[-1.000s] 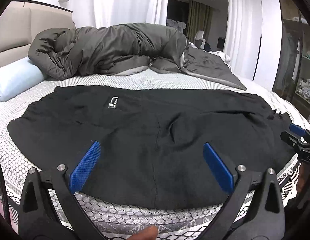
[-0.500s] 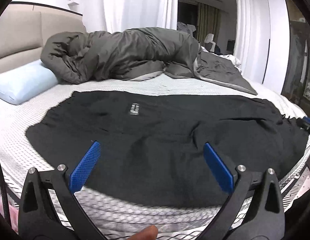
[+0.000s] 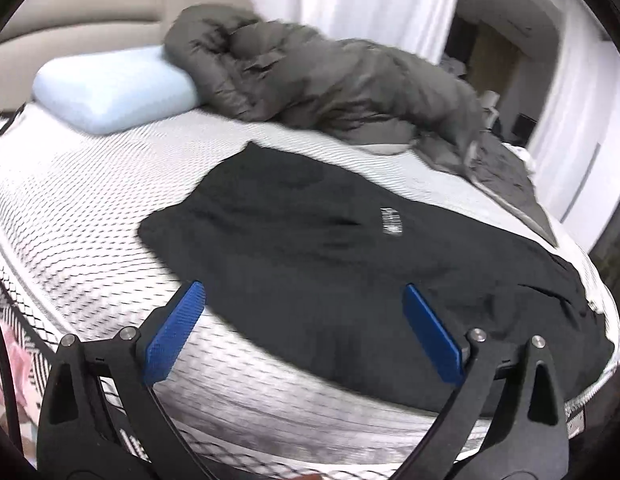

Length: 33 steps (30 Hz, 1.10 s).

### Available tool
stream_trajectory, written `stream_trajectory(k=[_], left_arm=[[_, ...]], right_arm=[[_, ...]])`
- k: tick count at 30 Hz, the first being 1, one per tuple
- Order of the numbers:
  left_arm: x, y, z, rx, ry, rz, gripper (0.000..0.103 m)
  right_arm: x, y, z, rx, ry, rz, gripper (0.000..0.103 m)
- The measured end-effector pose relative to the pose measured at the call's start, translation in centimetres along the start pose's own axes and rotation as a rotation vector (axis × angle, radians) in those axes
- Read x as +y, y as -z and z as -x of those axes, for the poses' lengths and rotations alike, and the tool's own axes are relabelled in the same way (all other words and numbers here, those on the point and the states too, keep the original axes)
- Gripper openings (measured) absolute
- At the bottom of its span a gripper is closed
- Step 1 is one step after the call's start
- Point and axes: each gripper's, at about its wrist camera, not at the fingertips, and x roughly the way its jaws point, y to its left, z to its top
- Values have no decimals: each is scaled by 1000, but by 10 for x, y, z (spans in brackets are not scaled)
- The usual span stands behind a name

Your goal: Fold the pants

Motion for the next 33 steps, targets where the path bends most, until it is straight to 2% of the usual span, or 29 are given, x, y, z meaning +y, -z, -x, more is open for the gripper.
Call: stream_trajectory(k=[2, 4, 5, 7, 9, 10, 12, 14, 15, 17, 19, 24, 28, 31, 33], left_arm=[[22, -2, -9, 37, 7, 49, 90], [39, -3, -21, 75, 12, 79, 88], [45, -3, -28, 91, 9, 87, 82], [57, -4, -41, 122, 36, 118, 78], [64, -7, -48, 114, 67, 134, 76], [68, -9, -51, 113, 77, 142, 71], [74, -14, -58, 118, 87, 177, 53], [77, -20, -70, 123, 84, 214, 12], [78, -22, -72, 122, 86, 218, 6], [81, -22, -67, 82, 92, 224, 2], [83, -16, -54, 43, 55, 212, 2], [87, 6, -27, 36, -3, 205, 2], [82, 9, -21, 37, -48, 186, 2], [78, 8, -19, 42, -68, 181, 2], [74, 6, -22, 50, -79, 172, 2]], right_arm=[[-12, 2, 6, -11, 25, -28, 103], [-21, 7, 12, -13, 45, -46, 103], [-25, 9, 15, -11, 51, -53, 103], [-31, 16, 22, -4, 69, -68, 103], [-34, 24, 32, -3, 84, -79, 103], [-35, 28, 37, -3, 92, -82, 103], [-34, 34, 44, -3, 99, -78, 103], [-36, 38, 45, 4, 106, -74, 103], [-36, 41, 45, 10, 105, -74, 103], [-38, 45, 41, 23, 101, -79, 103], [-44, 50, 34, 39, 101, -97, 103], [-82, 69, 7, 99, 84, -196, 103], [-112, 81, -15, 141, 19, -302, 103], [-125, 81, -26, 140, -43, -358, 103], [-136, 79, -39, 171, -108, -406, 96]])
